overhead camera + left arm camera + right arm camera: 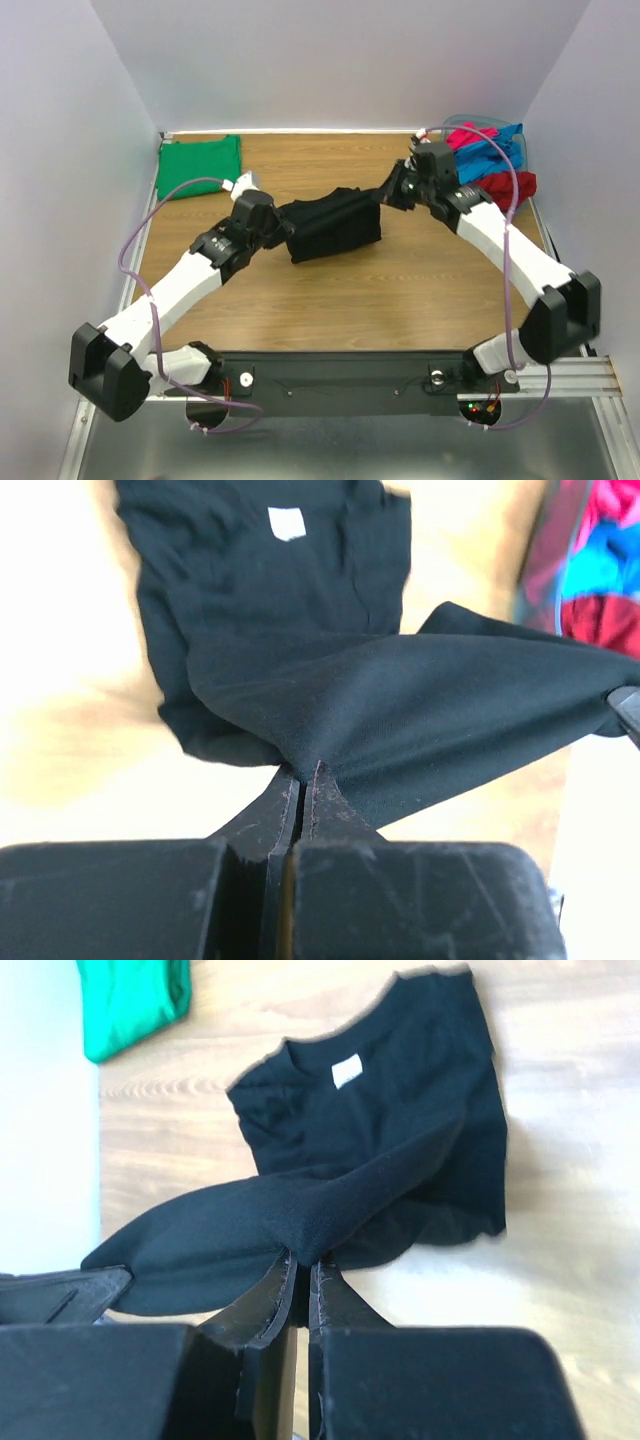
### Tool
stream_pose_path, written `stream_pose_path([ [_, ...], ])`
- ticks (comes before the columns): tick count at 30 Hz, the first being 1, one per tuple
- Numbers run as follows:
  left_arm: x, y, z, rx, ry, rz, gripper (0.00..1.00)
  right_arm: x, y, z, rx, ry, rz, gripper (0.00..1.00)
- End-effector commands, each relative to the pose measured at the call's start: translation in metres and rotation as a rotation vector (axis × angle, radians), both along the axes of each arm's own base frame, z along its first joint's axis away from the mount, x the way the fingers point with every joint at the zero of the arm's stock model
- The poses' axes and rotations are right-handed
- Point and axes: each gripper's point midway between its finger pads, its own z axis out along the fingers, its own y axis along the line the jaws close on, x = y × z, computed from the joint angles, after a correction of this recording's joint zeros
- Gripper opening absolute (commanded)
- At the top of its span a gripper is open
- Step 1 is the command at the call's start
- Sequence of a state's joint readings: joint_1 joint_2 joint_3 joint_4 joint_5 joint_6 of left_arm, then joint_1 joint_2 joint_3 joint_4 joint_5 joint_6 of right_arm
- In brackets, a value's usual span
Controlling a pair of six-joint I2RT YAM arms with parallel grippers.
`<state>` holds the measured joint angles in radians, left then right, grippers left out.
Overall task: Fold and stack the t-shirts
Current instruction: Fold the tshirt
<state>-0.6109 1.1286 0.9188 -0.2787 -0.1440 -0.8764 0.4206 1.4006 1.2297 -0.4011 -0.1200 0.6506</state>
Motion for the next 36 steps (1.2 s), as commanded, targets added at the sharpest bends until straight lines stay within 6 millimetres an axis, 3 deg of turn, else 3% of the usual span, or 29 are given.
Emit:
stream_pose_path([
  [1, 0.032, 0.013, 0.024, 0.018, -0.085, 0.032, 0.0, 0.046, 0.008, 0.023, -0.01, -0.111, -0.009, 0.01],
  [3, 0.044, 0.017, 0.026, 0.02, -0.095, 0.049, 0.0, 0.06, 0.012, 0.02, -0.013, -0.106, -0.005, 0.0],
  [4, 0.055, 0.021, 0.027, 0.036, -0.101, 0.058, 0.0, 0.069, 0.014, 0.031, -0.003, -0.128, -0.005, 0.0],
  [5, 0.06, 0.023, 0.026, 0.041, -0.097, 0.064, 0.0, 0.08, 0.015, 0.018, -0.014, -0.104, -0.008, 0.0],
  [7, 0.075, 0.028, 0.034, 0.049, -0.111, 0.076, 0.0, 0.092, 0.015, 0.016, -0.009, -0.098, -0.012, 0.0],
  [8, 0.083, 0.031, 0.024, 0.072, -0.087, 0.077, 0.0, 0.1, 0.019, 0.022, 0.003, -0.109, -0.008, 0.0],
  [10, 0.096, 0.036, 0.026, 0.076, -0.086, 0.084, 0.0, 0.114, 0.018, 0.006, 0.0, -0.078, -0.018, 0.0],
  [12, 0.109, 0.035, 0.012, 0.091, -0.054, 0.07, 0.0, 0.124, 0.018, 0.005, 0.001, -0.079, -0.027, 0.0],
  [16, 0.134, 0.031, -0.002, 0.101, -0.01, 0.034, 0.0, 0.145, 0.011, -0.028, -0.027, -0.03, -0.046, 0.0],
  [17, 0.139, 0.028, -0.019, 0.101, 0.032, 0.014, 0.0, 0.148, 0.01, -0.033, -0.034, -0.024, -0.041, 0.0],
  [18, 0.145, 0.027, -0.022, 0.105, 0.037, 0.012, 0.0, 0.153, 0.011, -0.033, -0.031, -0.028, -0.037, 0.0],
  [19, 0.152, 0.025, -0.019, 0.103, 0.03, 0.009, 0.0, 0.159, 0.011, -0.046, -0.039, -0.009, -0.039, 0.0],
  [20, 0.159, 0.026, -0.035, 0.119, 0.063, 0.014, 0.0, 0.162, 0.011, -0.051, -0.046, -0.006, -0.035, 0.0],
  [22, 0.174, 0.032, -0.038, 0.123, 0.074, 0.029, 0.0, 0.175, 0.011, -0.05, -0.046, -0.022, -0.032, 0.0],
  [23, 0.177, 0.033, -0.055, 0.126, 0.123, 0.02, 0.0, 0.182, 0.013, -0.067, -0.06, -0.004, -0.012, 0.01],
  [24, 0.187, 0.039, -0.06, 0.122, 0.136, 0.033, 0.0, 0.19, 0.017, -0.058, -0.048, -0.035, 0.031, 0.01],
  [25, 0.19, 0.041, -0.056, 0.116, 0.128, 0.037, 0.0, 0.194, 0.019, -0.061, -0.034, -0.032, 0.048, 0.01],
  [26, 0.192, 0.041, -0.064, 0.109, 0.145, 0.031, 0.0, 0.199, 0.021, -0.076, -0.033, -0.013, 0.066, 0.01],
  [29, 0.197, 0.043, -0.068, 0.083, 0.143, 0.03, 0.0, 0.209, 0.03, -0.072, -0.013, -0.043, 0.135, 0.02],
  [30, 0.197, 0.043, -0.068, 0.083, 0.142, 0.027, 0.0, 0.21, 0.032, -0.08, -0.012, -0.035, 0.152, 0.04],
  [35, 0.194, 0.041, -0.06, 0.08, 0.142, -0.007, 0.01, 0.214, 0.043, -0.077, 0.008, -0.059, 0.225, 0.18],
  [36, 0.192, 0.041, -0.059, 0.081, 0.143, -0.006, 0.11, 0.214, 0.043, -0.076, 0.008, -0.062, 0.229, 0.35],
])
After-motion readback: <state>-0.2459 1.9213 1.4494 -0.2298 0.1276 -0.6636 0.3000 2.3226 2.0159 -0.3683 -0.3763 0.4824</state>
